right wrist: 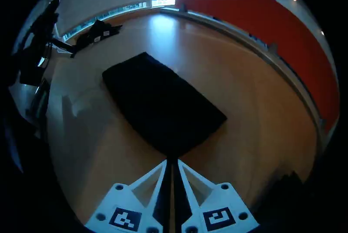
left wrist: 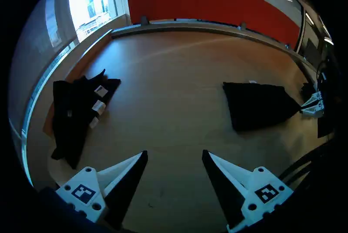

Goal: Fold towel

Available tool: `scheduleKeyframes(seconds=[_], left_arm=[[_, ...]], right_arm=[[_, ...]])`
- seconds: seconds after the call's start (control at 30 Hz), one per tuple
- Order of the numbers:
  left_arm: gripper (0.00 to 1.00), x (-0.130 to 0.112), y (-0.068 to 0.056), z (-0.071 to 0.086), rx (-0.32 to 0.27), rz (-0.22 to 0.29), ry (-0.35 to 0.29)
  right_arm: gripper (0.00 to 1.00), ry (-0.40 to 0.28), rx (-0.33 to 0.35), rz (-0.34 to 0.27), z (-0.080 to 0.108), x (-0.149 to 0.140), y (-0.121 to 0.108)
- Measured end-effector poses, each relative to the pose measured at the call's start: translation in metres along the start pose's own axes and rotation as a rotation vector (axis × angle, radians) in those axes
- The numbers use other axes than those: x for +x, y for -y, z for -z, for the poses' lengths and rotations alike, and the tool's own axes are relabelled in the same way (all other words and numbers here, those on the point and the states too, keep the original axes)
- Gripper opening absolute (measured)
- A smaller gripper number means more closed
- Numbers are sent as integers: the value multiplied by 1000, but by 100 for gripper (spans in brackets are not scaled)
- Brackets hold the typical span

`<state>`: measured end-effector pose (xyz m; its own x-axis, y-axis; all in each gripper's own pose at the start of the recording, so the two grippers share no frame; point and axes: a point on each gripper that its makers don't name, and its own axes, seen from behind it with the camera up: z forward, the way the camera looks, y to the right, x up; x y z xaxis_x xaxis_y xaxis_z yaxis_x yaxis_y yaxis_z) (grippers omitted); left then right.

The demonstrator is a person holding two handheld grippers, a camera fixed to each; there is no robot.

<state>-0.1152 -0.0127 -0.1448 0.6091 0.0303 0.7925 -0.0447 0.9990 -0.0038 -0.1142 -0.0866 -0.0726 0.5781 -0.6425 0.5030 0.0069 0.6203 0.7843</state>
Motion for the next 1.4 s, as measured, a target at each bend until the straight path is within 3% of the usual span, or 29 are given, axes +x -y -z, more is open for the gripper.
scheduleKeyframes(seconds=[0.4,0.7,1.07,1.4], left_arm=[[93,7,6,3,-1,7,-14],[93,12,6,5,-5,9,-23],[93,18,12,7,-3,25,-38],[93,21,12,11,-14,36,-51]], right_arm=[[2,-93,-39,47,29,54,-8],[2,-143,-45,95,41,94,-7],[2,-154,-24,179,34,130,2],[2,-170,30,271,15,174,30]])
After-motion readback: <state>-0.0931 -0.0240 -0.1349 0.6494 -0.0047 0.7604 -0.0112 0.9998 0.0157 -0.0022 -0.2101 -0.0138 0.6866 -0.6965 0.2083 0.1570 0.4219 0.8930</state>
